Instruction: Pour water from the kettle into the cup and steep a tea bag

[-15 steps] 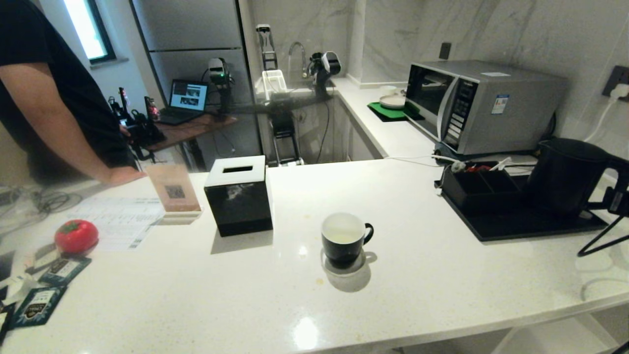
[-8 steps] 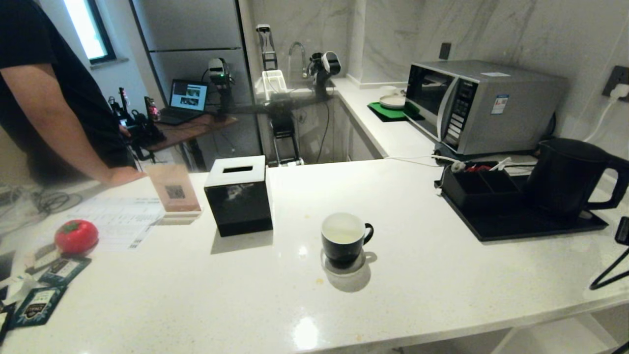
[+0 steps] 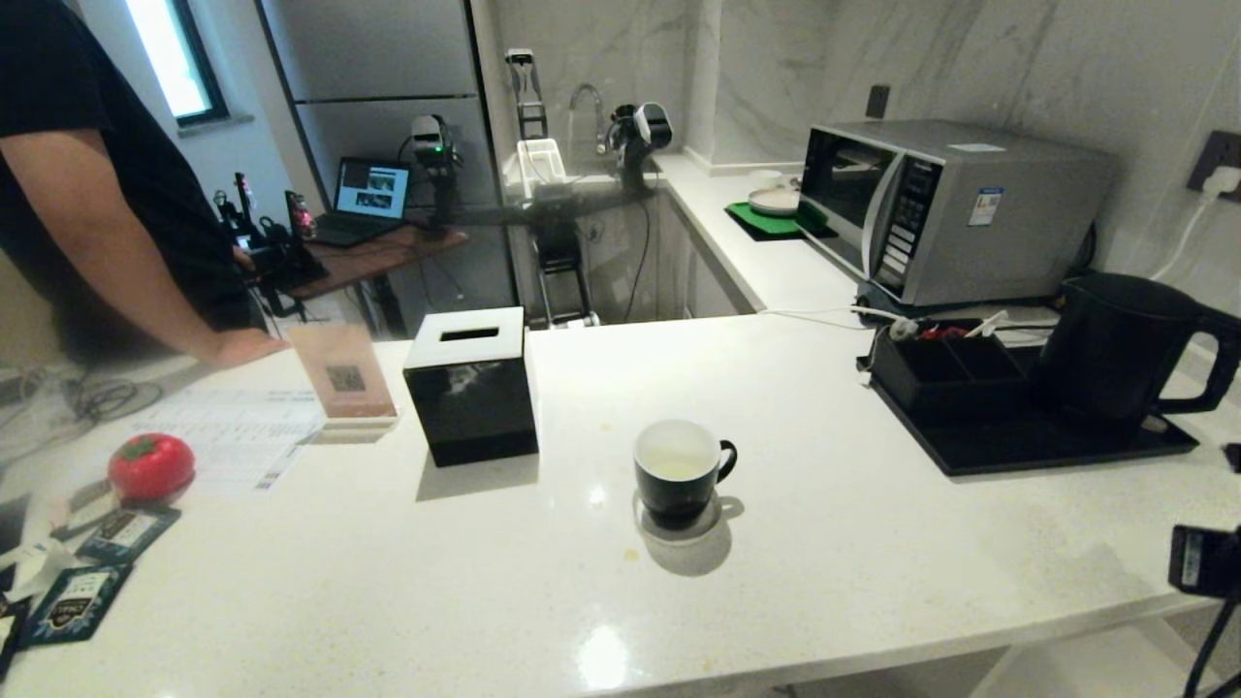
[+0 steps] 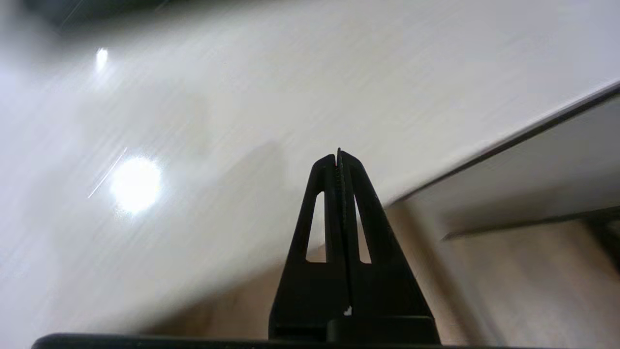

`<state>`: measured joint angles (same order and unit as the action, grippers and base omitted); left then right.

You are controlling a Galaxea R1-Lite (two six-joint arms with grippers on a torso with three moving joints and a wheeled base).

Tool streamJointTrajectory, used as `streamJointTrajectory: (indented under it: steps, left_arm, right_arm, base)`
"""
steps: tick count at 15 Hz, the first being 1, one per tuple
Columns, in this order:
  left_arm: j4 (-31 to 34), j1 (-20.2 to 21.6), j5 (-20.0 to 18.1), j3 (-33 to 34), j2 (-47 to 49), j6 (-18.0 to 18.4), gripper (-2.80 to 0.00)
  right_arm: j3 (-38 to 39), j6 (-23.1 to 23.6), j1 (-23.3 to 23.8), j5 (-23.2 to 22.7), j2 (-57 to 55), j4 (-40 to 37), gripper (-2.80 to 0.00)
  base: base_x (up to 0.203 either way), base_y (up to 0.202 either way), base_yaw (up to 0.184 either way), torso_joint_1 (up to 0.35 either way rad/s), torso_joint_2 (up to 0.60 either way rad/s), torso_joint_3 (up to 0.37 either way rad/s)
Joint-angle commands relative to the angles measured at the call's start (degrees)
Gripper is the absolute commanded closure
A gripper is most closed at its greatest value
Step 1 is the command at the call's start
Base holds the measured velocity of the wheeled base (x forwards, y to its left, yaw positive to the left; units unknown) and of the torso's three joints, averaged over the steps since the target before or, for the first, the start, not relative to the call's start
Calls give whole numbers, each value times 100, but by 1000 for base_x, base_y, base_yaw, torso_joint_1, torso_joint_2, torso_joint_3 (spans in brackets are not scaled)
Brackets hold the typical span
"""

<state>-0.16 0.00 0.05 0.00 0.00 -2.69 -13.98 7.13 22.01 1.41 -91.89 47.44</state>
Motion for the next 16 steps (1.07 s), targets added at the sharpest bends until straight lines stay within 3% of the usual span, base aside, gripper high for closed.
streamJointTrajectory:
  steps: [1, 4, 11, 16]
  left_arm:
    - [-2, 0, 4, 0, 8, -3, 0]
    - [-2, 0, 4, 0, 9, -3, 0]
    - [-2, 0, 4, 0, 9, -3, 0]
    - [-2, 0, 4, 0, 9, -3, 0]
  right_arm:
    - [661, 7, -461, -11, 677, -113, 0]
    - [1261, -20, -1082, -77, 1702, -660, 0]
    - [1386, -44, -1507, -214, 5429, -3938, 0]
    - [1396, -93, -1821, -194, 7619, -4677, 0]
  base:
    - [0, 0, 0, 0, 0, 0]
    - [0, 0, 0, 0, 0, 0]
    - [0, 0, 0, 0, 0, 0]
    - [0, 0, 0, 0, 0, 0]
